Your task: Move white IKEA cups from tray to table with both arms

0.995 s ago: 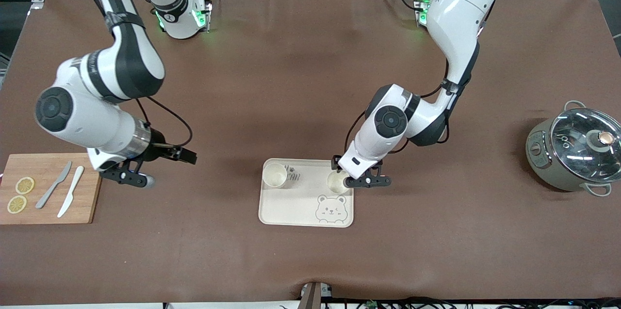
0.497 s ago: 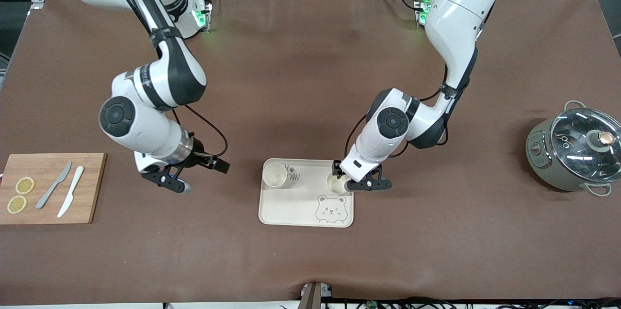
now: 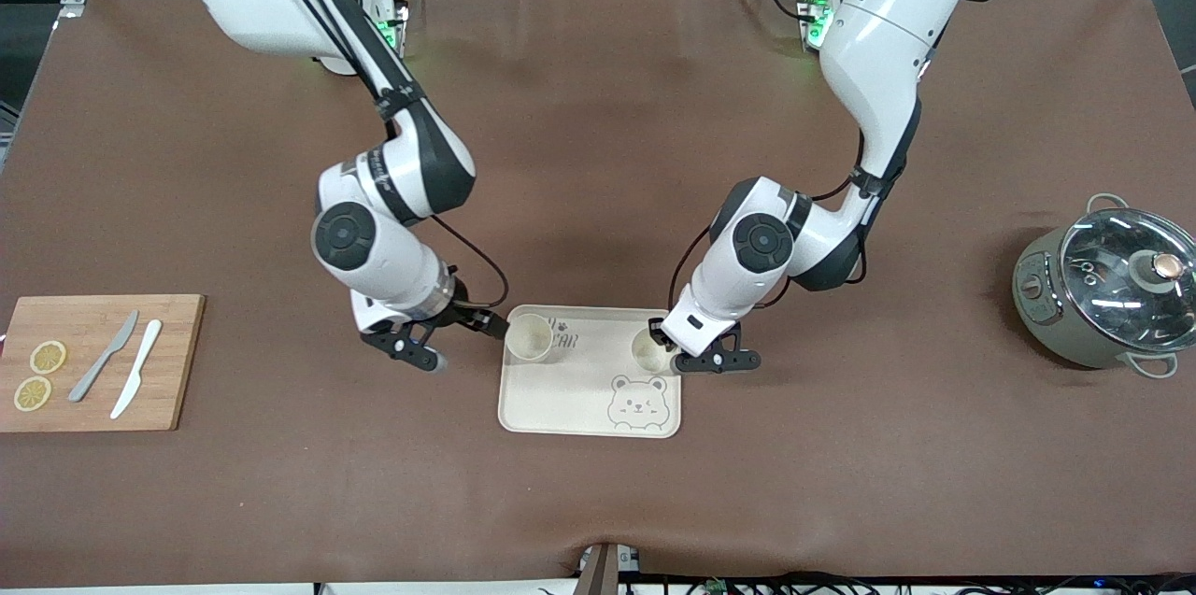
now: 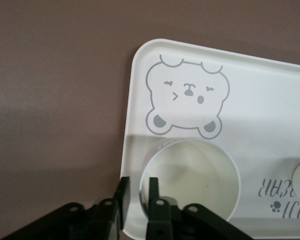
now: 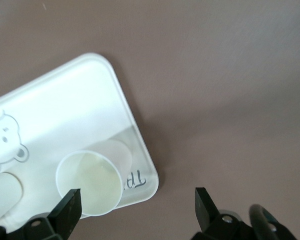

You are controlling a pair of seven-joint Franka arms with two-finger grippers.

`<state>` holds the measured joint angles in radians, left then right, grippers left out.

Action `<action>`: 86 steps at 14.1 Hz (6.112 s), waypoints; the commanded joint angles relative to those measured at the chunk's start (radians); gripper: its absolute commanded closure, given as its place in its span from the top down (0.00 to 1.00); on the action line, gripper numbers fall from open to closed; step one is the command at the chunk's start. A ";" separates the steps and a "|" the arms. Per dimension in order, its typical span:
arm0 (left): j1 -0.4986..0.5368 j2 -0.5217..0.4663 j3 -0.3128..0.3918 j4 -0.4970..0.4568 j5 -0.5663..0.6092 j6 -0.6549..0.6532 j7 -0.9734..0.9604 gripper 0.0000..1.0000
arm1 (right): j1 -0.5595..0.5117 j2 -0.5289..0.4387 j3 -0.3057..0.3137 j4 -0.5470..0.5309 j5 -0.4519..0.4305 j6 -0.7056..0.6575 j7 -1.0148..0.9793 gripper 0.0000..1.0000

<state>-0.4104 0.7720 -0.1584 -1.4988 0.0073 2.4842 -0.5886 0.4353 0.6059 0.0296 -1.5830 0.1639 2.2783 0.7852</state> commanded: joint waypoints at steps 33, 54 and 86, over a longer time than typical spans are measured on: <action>0.427 -0.448 -0.015 -0.475 0.108 -0.234 0.239 0.00 | -0.519 -0.330 -0.022 -0.225 -0.021 -0.347 -0.792 0.00; 0.544 -0.385 -0.032 -0.537 0.068 -0.096 0.444 0.00 | -0.678 -0.319 -0.020 -0.581 -0.050 0.032 -1.026 1.00; 0.533 -0.484 -0.084 0.026 0.082 -0.706 0.428 1.00 | -0.518 -0.618 -0.010 0.026 -0.136 -0.745 -0.923 1.00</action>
<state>0.1163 0.2982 -0.2168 -1.5147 0.0903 1.8253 -0.1588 -0.0908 0.0079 0.0262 -1.5335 -0.0044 1.5011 -0.0998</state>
